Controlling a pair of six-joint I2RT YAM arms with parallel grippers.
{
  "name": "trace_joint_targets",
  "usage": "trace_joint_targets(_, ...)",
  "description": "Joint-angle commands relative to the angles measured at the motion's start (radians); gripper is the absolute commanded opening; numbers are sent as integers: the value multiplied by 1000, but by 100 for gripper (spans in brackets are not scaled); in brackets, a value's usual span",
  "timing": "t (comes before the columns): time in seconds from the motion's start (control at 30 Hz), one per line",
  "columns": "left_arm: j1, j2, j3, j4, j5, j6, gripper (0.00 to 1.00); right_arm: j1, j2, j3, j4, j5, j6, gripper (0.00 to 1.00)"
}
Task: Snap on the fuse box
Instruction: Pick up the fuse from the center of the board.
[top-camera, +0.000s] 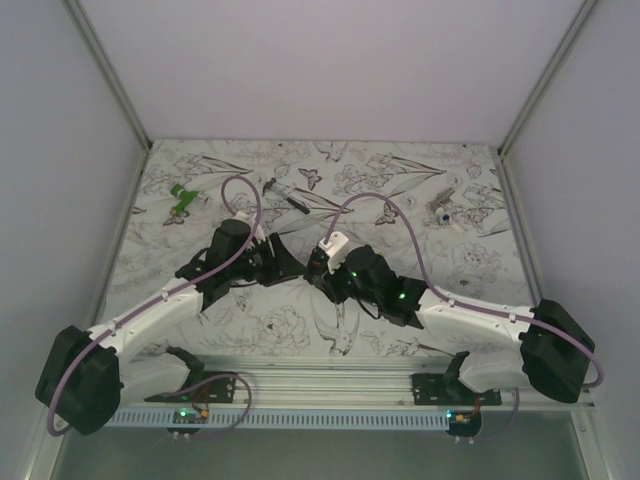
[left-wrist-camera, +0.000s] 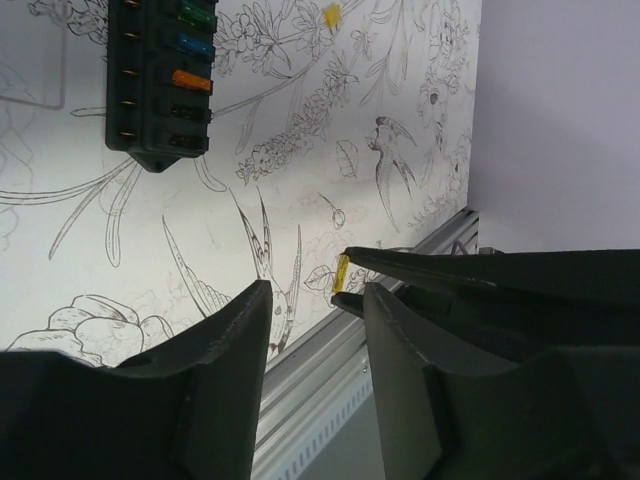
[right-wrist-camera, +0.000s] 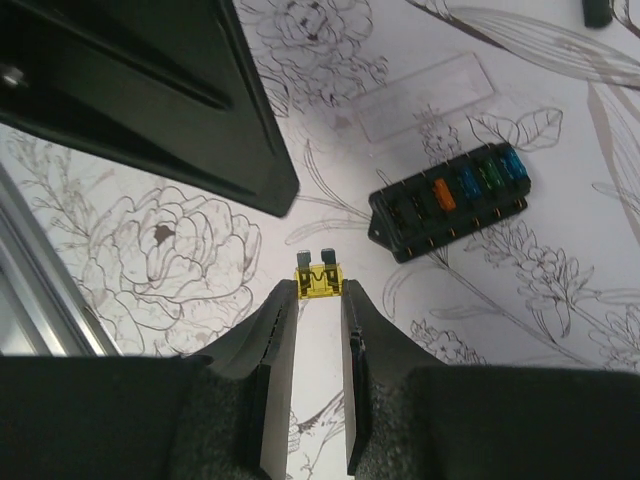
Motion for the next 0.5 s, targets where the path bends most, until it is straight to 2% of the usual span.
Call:
trace_joint_targets(0.0,-17,16,20,38,16,-28,43,7,-27,37,86,-56,-34,22)
trace_joint_targets(0.17,-28,24,18,53,20,-44,34,6,-28,29,107,-64,-32,22)
trace_joint_targets(0.47,-39,19,12,64,22,-56,33,7,-23,16,139,-77,-23,22)
